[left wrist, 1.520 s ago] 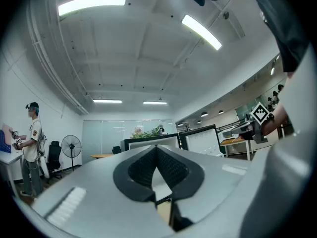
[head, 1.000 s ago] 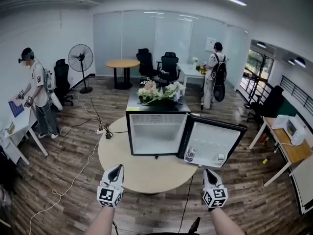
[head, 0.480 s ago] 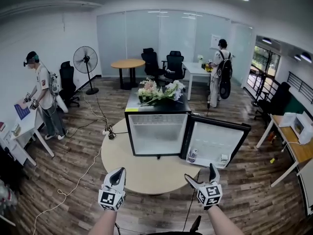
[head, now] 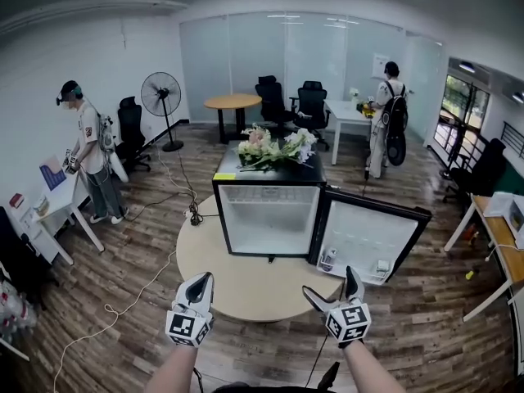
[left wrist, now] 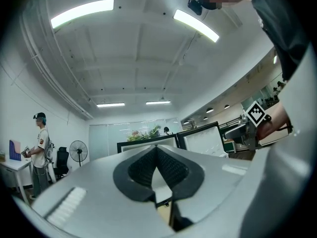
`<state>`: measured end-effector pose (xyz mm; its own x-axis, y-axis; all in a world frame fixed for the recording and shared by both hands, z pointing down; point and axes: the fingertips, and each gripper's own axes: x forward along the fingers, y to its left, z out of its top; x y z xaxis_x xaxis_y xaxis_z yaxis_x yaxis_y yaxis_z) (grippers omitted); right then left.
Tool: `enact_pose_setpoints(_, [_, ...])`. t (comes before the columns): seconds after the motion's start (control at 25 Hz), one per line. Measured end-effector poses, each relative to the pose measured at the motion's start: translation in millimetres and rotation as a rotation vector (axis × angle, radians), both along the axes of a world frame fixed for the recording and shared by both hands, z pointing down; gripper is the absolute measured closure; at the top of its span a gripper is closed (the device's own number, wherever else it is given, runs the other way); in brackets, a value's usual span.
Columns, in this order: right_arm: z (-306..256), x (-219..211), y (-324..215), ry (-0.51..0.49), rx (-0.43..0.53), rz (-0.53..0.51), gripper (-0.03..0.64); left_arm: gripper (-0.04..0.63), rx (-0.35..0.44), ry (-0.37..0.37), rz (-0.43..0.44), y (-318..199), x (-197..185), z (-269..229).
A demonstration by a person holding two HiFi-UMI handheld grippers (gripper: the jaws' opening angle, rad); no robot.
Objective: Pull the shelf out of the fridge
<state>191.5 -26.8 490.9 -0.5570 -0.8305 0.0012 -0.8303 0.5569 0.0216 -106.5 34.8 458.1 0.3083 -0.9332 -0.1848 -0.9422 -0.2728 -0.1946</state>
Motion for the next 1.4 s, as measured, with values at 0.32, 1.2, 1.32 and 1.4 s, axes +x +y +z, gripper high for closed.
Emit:
enact_pose_setpoints(0.32, [14, -12, -24, -0.007, -0.028, -0.028, 0.02, 0.595, -0.023, -0.018, -0.004, -24, 20, 8])
enact_pose_setpoints(1.2, [10, -90, -194, 0.001, -0.037, 0.086, 0.025, 0.595, -0.011, 0.035, 0.184, -226, -15, 21])
enact_pose_setpoints(1.32, [13, -96, -210, 0.004, -0.034, 0.119, 0.025, 0.595, -0.012, 0.037, 0.212, -246, -18, 25])
enact_pose_setpoints(1.4, [15, -100, -221, -0.005, -0.041, 0.136, 0.026, 0.595, -0.01, 0.045, 0.231, -258, -20, 27])
